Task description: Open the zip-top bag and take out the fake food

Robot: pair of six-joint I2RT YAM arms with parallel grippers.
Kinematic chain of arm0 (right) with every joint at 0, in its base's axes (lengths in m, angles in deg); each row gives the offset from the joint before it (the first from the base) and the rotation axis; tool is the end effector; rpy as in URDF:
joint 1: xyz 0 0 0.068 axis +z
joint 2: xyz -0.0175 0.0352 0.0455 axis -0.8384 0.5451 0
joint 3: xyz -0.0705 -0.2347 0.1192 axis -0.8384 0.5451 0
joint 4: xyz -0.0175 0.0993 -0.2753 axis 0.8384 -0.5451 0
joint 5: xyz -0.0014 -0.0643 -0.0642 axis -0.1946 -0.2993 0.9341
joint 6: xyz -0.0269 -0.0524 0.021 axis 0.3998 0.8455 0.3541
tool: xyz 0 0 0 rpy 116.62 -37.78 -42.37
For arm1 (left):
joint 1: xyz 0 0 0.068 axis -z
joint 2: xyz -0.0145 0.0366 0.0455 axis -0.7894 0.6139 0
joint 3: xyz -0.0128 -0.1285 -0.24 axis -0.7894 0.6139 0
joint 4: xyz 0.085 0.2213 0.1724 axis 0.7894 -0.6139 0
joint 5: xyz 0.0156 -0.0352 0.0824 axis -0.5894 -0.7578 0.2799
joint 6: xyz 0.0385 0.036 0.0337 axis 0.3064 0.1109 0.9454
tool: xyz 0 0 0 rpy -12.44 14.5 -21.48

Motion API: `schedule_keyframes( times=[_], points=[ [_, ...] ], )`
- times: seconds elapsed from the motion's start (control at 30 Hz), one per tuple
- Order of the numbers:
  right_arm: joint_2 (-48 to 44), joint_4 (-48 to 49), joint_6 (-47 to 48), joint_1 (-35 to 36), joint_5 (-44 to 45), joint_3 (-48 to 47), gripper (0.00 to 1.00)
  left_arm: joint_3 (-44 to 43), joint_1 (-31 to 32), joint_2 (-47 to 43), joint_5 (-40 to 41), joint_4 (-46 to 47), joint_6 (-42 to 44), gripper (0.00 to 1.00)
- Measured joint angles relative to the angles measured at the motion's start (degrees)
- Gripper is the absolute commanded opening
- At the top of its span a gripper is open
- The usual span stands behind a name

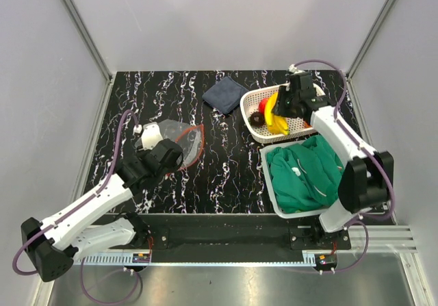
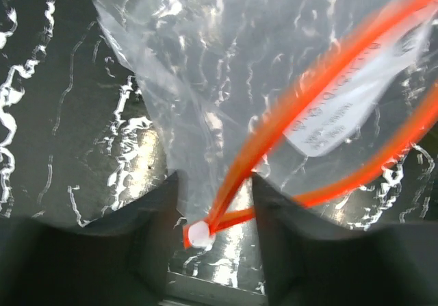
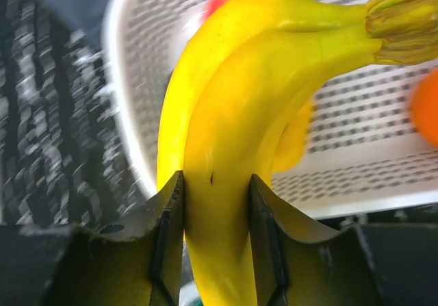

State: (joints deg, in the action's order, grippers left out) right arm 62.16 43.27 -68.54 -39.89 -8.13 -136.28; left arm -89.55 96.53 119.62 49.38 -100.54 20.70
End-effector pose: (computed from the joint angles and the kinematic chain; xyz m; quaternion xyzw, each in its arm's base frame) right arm 0.3738 0.1156 0.2918 -0.0061 0.9124 0.1258 0.3893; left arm 0.1702 -0.1245 0.2698 -0.1391 0.8968 0.0228 0.4193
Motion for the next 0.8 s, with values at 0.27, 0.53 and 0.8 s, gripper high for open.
schedule_keyframes(
  times=[0.27, 0.53, 0.8],
  points=[
    [10.4, -0.6, 2.2, -10.6, 2.4, -7.1, 0.49, -1.0, 0.0, -4.0, -6.4, 2.6, 4.7, 0.92],
    [11.3, -2.0, 3.8, -11.1, 1.8, -8.3, 1.00, -2.6, 0.0, -11.8, -17.0, 8.8, 10.4, 0.99],
    [7.3, -5.3, 2.7, -6.4, 6.2, -6.3, 1.00, -2.1, 0.0, -16.1, -24.2, 15.6, 11.8, 0.99]
  ],
)
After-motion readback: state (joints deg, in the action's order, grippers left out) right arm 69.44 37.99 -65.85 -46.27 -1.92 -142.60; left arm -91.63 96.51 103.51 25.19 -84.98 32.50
